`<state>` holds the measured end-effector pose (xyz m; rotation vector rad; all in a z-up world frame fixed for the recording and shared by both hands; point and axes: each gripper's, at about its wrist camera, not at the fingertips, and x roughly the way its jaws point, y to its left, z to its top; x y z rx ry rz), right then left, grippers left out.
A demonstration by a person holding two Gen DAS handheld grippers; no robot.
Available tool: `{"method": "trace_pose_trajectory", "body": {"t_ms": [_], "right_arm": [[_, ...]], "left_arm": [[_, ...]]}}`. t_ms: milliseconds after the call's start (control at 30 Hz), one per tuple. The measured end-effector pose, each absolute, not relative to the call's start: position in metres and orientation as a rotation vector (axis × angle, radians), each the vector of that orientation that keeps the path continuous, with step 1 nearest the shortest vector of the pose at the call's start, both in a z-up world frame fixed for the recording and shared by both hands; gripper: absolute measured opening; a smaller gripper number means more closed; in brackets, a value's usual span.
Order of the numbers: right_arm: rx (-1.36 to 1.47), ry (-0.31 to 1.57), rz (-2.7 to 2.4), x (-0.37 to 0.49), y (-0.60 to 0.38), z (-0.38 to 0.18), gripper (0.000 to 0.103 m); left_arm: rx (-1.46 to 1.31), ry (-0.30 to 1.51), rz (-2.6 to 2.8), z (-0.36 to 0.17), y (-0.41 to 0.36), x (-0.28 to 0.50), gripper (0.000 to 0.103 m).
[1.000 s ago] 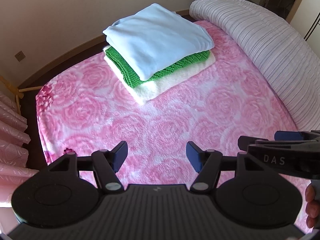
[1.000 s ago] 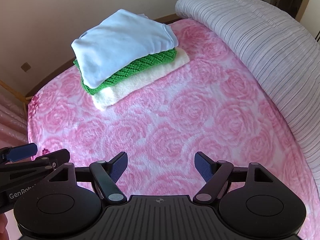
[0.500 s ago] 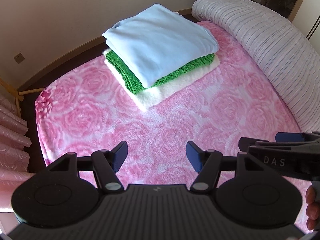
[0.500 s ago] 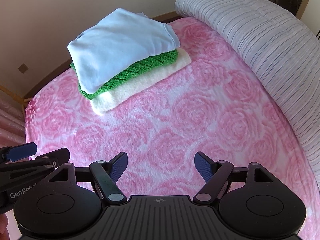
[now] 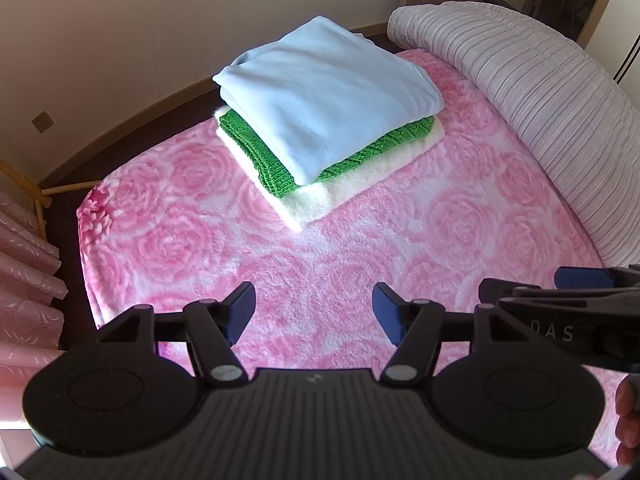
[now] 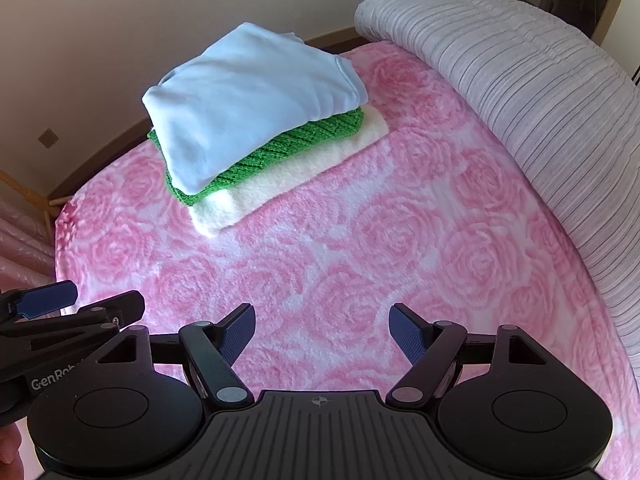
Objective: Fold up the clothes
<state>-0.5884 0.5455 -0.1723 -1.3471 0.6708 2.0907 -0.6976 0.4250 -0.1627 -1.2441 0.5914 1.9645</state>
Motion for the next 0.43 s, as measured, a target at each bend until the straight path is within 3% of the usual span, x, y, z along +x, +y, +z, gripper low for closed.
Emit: {"method": "trace_pose_trajectory", "body": {"t_ms": [433], "right_arm": [[-1.298,0.649,2.093,-0.580,0.518,-0.147,0.077]], "left_arm": [[-1.141,0.576,1.969,-0.134,0.403,-0.690,0.061]]}}
